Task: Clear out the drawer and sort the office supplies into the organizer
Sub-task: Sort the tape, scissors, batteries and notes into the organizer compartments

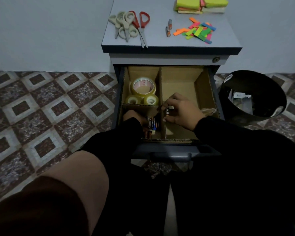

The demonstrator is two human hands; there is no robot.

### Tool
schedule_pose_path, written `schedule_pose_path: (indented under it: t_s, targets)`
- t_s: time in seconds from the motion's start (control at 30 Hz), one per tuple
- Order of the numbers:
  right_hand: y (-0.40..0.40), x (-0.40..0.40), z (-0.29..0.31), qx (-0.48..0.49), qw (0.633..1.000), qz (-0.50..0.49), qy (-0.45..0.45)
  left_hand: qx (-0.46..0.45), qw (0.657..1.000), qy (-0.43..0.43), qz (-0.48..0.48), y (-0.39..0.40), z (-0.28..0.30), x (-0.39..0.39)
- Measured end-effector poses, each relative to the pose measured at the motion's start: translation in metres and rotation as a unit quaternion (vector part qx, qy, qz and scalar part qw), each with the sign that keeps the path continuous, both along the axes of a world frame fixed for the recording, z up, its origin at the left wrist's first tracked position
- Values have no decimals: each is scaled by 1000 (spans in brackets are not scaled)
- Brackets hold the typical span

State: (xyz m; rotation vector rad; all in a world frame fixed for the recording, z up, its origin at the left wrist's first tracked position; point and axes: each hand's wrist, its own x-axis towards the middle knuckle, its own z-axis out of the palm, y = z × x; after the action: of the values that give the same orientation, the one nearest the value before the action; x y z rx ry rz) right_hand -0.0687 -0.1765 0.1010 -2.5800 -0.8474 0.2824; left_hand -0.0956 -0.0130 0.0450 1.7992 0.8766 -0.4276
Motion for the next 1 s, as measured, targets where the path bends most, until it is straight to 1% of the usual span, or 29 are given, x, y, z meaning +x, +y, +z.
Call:
schedule_pose_path:
  t_s: [0.2,0.37,0.67,0.77,0.87,1.0]
  targets:
    - [-1,7,-2,-6,1000,-4,2,-8,1000,-5,-19,1,-3,3]
    - [-2,8,-2,-16,1000,-5,-1,-30,999,-11,-12,3,-8,4]
    - [2,0,5,-23,999,0,-21,-44,998,-33,-9,11,-3,-3]
    - [3,-4,7,-7,1000,1,-21,-51,998,-31,-32,14,4,-6]
    - [6,-9,9,10,1000,7,-19,-71,994,-57,-63,14,16,-12]
    - [13,-18,11,11,1000,14,-22,-147,982,-93,-72,15,38,-23]
